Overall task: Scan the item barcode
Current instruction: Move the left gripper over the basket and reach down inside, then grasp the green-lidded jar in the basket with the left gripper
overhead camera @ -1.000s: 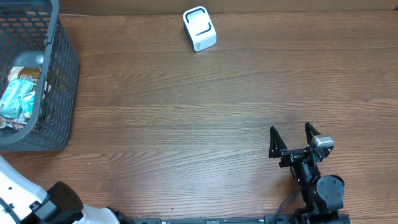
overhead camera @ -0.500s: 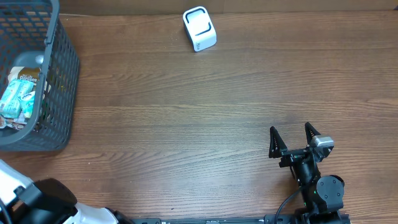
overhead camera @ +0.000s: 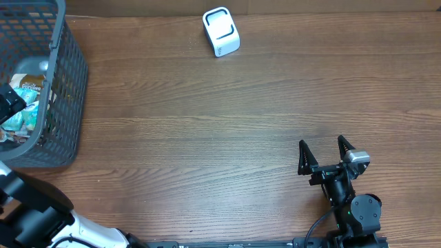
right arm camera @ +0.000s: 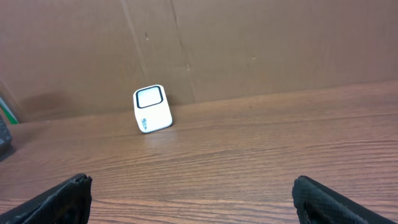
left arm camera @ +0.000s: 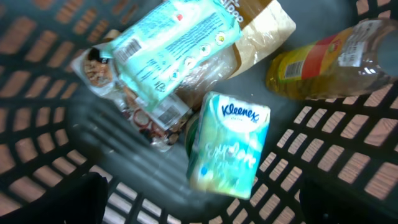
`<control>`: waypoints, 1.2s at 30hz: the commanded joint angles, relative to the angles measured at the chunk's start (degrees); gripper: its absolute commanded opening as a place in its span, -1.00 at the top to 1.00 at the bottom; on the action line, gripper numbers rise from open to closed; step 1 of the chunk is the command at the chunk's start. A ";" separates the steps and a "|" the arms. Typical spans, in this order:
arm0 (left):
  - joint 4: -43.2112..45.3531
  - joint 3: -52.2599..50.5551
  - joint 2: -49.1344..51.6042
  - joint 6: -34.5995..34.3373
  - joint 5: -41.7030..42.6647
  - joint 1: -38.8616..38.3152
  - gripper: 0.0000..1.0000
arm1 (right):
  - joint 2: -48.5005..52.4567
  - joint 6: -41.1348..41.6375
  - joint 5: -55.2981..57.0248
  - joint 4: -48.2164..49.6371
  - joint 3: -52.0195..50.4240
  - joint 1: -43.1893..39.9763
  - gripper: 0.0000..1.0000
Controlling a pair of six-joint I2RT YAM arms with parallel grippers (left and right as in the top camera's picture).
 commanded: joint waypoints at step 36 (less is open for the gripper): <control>1.33 -0.48 12.96 5.75 -5.29 -6.60 -0.99 | -0.09 0.00 -0.33 0.31 -0.61 -0.11 -1.00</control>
